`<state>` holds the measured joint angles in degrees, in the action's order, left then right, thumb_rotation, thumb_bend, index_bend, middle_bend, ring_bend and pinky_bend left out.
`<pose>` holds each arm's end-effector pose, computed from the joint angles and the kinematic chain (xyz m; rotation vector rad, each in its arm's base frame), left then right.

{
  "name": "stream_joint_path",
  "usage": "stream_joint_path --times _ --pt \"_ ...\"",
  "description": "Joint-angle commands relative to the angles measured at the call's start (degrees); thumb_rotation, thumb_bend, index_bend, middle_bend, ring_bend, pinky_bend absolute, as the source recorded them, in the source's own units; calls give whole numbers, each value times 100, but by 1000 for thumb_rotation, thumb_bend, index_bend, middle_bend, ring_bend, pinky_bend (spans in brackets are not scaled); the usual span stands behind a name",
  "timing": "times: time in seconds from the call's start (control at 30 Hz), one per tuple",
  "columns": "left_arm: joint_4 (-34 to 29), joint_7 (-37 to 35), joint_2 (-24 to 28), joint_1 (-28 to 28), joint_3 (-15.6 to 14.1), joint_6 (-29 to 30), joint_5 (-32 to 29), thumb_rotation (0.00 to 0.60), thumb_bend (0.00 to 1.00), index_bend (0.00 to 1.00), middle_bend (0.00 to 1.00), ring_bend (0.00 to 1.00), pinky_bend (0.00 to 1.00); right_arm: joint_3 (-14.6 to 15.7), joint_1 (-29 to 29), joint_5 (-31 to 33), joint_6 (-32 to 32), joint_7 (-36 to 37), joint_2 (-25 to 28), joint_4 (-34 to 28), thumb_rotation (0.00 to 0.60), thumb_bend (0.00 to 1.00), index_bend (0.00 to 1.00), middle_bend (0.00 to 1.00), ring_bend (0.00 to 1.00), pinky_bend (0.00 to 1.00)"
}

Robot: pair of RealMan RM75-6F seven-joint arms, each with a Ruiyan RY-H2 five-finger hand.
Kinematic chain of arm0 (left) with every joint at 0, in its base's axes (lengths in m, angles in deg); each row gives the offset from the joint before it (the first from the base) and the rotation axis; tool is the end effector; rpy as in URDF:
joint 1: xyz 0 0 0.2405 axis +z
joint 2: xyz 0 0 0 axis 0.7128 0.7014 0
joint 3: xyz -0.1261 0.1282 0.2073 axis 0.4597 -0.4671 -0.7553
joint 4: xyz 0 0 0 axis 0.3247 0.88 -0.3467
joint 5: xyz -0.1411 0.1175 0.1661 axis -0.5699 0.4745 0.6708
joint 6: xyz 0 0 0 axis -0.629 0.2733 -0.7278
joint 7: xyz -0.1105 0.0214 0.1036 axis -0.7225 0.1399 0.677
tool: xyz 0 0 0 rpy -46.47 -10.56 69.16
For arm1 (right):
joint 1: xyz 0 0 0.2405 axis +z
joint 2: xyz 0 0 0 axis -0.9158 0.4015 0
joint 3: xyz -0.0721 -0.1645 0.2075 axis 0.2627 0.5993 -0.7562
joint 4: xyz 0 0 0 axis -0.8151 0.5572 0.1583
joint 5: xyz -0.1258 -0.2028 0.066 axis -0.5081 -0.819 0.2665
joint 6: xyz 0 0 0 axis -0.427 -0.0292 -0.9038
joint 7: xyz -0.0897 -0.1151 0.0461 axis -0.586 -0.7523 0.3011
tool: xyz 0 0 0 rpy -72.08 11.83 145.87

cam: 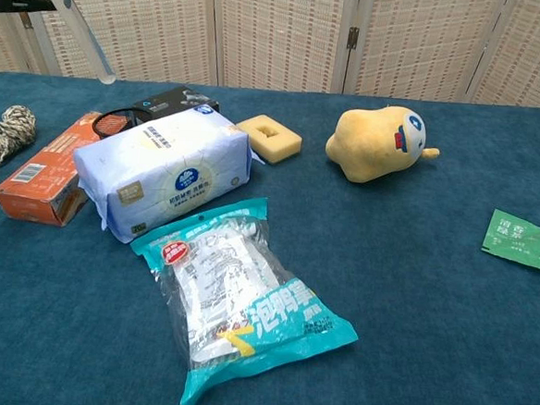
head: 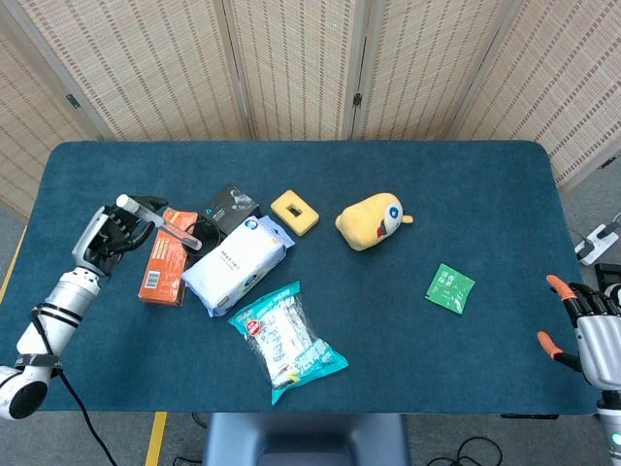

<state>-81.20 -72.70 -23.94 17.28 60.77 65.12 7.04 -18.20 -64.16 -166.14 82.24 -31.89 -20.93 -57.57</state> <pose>-0.2111 0.4127 0.1289 -0.9100 -2.1141 -1.8204 -0.3483 -0.1841 0.1585 1.3478 -0.8135 0.8862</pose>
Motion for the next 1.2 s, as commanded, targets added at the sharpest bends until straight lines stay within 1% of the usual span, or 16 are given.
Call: stream_joint_path --times 0.03,0.07,0.1,0.13,0.2,0.27,0.37,0.47,0.6,0.67,0.8,0.87,0.9,0.97,1.07,1.2 --pt "431 4642 -7 -301 -564 283 108 600 481 609 372 241 152 0 -9 4 11 9 -4 7 600 176 150 268 171 227" --pt "428 5242 -11 -335 -606 299 -15 600 480 609 372 239 151 1 -13 7 13 15 -4 11 600 176 150 268 171 227" --pt "316 5697 -43 -343 -597 355 -295 600 481 610 371 238 150 1 -14 9 13 19 -6 16 600 176 150 268 171 227" --pt "192 5937 -37 -330 -590 419 -475 600 481 610 371 237 149 2 -15 9 12 24 -8 20 600 176 150 268 171 227" --pt "-61 6213 -25 -322 -561 528 -830 600 481 611 371 237 149 3 -15 12 7 35 -14 30 600 176 150 268 171 227" --pt "-197 6129 -51 -332 -498 595 -1052 600 481 612 372 237 149 2 -15 15 4 41 -17 38 600 176 150 268 171 227" --pt "-443 5166 -72 -279 -306 603 -1220 600 480 614 375 241 149 1 -16 18 3 49 -19 44 600 176 150 268 171 227" --pt "-611 3887 6 -207 -89 448 -1239 600 481 616 380 246 149 -2 -16 23 2 55 -25 51 600 176 150 268 171 227" --pt "-683 1919 157 -71 190 159 -1079 600 480 616 382 247 149 -6 -16 30 -1 60 -32 53 600 176 150 268 171 227" --pt "-640 1008 233 -45 276 -24 -881 600 480 616 382 247 149 -7 -13 34 -8 60 -37 55 600 176 150 268 171 227" --pt "-470 -337 367 -67 268 -260 -326 600 481 615 382 246 149 -10 -7 34 -16 54 -44 55 600 176 150 268 171 227" --pt "-345 -694 370 -72 174 -191 -36 600 481 614 382 246 149 -12 -5 35 -17 44 -43 48 600 176 150 268 171 227" --pt "-205 -740 341 -110 95 -116 129 600 481 614 382 246 148 -15 -3 39 -20 39 -44 46 600 176 150 268 171 227" --pt "37 -464 255 -197 -38 0 277 600 480 614 381 246 148 -17 -1 45 -27 31 -45 45 600 176 150 268 171 227" --pt "365 639 69 -326 -272 248 407 600 480 613 378 244 148 -21 1 50 -28 12 -38 26 600 176 150 268 171 227" --pt "636 2474 -62 -500 -591 406 505 600 480 614 367 235 143 -25 -1 56 -23 -8 -37 13 600 176 150 268 171 228"
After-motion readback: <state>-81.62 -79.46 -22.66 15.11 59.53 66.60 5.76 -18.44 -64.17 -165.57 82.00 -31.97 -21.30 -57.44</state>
